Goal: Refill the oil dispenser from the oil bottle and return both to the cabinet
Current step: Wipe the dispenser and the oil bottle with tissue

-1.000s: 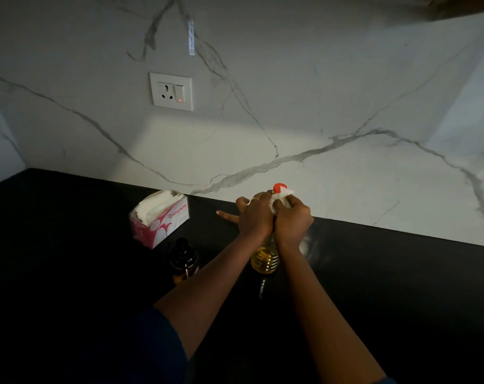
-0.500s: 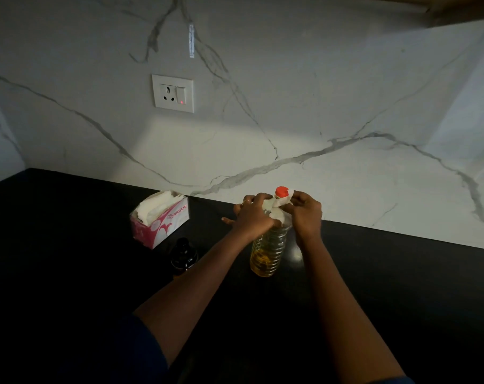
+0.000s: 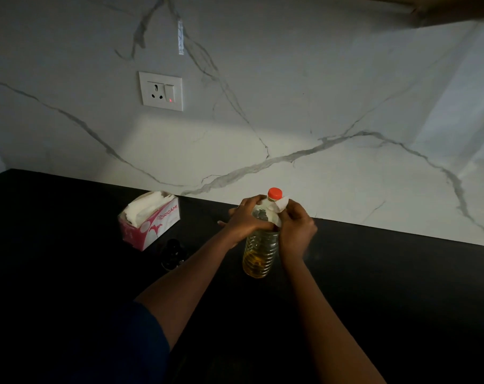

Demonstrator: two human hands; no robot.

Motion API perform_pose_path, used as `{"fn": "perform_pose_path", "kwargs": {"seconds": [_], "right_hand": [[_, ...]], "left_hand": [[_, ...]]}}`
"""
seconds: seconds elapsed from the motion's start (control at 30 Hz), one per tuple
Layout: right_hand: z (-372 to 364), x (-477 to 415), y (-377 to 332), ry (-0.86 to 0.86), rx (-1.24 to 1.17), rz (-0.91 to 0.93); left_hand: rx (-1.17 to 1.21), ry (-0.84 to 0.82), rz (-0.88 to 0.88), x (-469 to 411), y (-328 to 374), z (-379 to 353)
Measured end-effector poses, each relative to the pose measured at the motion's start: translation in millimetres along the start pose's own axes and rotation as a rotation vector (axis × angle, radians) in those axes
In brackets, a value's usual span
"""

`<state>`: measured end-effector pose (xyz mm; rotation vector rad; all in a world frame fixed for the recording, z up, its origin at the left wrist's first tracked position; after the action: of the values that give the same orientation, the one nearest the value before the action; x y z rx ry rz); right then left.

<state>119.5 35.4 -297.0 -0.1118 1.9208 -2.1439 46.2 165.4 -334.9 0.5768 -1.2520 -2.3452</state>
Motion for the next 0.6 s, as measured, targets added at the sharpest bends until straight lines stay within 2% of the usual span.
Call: {"fn": "perform_pose_path", "kwargs": {"seconds": [0.13,0.2,0.27,0.4,0.5,0.6], "right_hand": [[-6.7,31.9,-24.9,0.065,0.187,0.373],[-21.8,38.4,-23.2,0.048,0.365,0.467],[-32.4,34.1,-13.3,0.012,0.492,0.426],[-36.1,30.2,-8.3,-0.044,0.543,0.389],[-26.6,27.2,-10.5,-0.035,0.456,0.367],[-9.8,21.0,-11.5,-0.001,0.288,0.314]], "left_hand": [[-0.134,0.107,0.042,-1.7,2.7,4.1],[-0.150,0.195,0.054,2.0,5.2,5.2],[-0.147,0.249,0.038,5.6,7.5,4.9],[-0.126,0.292,0.023,8.6,4.3,5.0],[-0.029,0.244,-0.021,5.1,3.3,-4.0],[0.160,0.105,-0.061,5.9,1.5,-15.4]]}}
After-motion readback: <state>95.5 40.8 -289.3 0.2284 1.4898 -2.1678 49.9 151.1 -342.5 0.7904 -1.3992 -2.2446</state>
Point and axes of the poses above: each hand's wrist, its own x-axis away from the middle knuckle, its own z-axis out of the back of the hand, y = z × x, the point moved 10 cm from there along -x, towards the middle knuckle, and after that the axes turned 14 degrees about -z, right-handed, at the moved point
